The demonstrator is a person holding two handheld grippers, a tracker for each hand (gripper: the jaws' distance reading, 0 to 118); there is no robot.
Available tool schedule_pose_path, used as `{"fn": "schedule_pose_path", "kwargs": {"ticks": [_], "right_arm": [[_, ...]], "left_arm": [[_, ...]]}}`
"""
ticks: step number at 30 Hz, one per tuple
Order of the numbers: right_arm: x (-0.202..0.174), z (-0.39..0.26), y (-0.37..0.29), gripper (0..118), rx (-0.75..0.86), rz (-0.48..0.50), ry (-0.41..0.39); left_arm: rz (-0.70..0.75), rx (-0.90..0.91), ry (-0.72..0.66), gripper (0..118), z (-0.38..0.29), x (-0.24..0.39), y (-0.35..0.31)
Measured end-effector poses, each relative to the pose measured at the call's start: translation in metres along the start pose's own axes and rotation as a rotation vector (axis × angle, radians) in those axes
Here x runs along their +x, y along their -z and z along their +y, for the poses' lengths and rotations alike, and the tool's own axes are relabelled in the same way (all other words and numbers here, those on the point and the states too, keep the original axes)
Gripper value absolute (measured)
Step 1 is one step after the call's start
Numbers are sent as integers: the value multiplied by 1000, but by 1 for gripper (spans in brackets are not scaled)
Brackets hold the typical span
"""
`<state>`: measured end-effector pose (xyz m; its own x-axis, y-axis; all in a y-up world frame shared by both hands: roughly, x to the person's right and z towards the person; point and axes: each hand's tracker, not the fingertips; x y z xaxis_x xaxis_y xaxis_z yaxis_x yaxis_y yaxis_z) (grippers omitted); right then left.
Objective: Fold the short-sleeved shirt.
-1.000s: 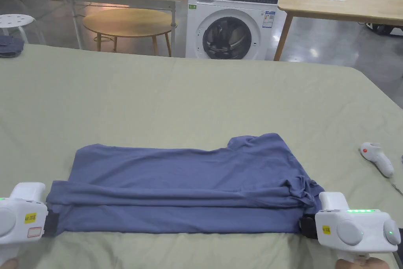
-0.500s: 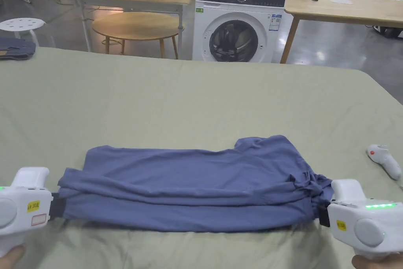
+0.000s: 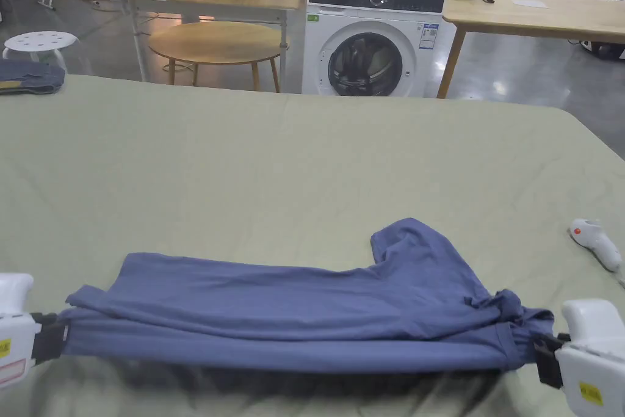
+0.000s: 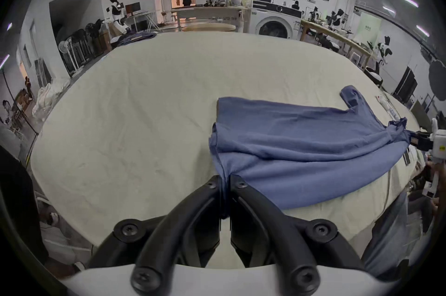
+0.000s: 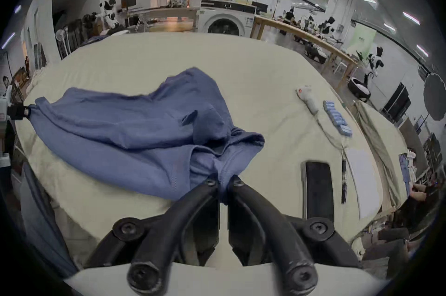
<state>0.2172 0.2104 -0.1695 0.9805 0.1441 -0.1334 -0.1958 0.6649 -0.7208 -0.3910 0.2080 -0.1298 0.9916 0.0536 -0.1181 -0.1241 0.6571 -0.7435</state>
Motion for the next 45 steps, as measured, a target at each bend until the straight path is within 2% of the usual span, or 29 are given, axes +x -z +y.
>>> {"fn": "schedule_pose_path", "kwargs": {"ticks": [2,8,15,17,18,19,21,22,28,33,35,37,40,41,43,45], "right_arm": [[-10,-17,-3,3,-49,-8,-27],[-24,-61,23,3,-162,-36,-34],[-24,-75,46,3,-179,-27,0],[-25,-69,42,8,-172,-35,-5],[-26,-65,40,14,-163,-45,-7],[-28,-60,36,25,-148,-69,-10],[-31,-50,27,59,-83,-129,-10],[-30,-43,22,62,-41,-144,-1],[-52,-4,-1,63,209,-72,95],[-89,20,-8,62,434,-63,122],[-106,29,-12,59,518,-68,139],[-119,36,-15,41,589,-54,151],[-134,49,-16,27,652,-43,149],[-139,52,-15,16,664,-52,150],[-145,59,-14,11,681,-34,159],[-150,64,-12,0,702,-30,170]], "left_arm": [[0,-22,-8,0,-15,-3,1],[15,-119,-18,0,-50,-1,32],[7,-155,-54,0,-60,-6,52],[6,-152,-59,0,-58,-6,48],[7,-150,-56,0,-57,-5,47],[10,-145,-43,0,-55,-3,44],[23,-124,-12,6,-49,1,38],[40,-95,8,7,-45,4,34],[23,124,29,14,-16,26,13],[4,357,8,14,8,48,-6],[-5,449,-14,14,15,55,-12],[-17,526,-42,14,21,58,-16],[14,613,-66,14,28,64,-20],[20,630,-66,12,31,65,-20],[38,638,-62,0,35,67,-20],[51,684,-53,0,37,68,-20]]}}
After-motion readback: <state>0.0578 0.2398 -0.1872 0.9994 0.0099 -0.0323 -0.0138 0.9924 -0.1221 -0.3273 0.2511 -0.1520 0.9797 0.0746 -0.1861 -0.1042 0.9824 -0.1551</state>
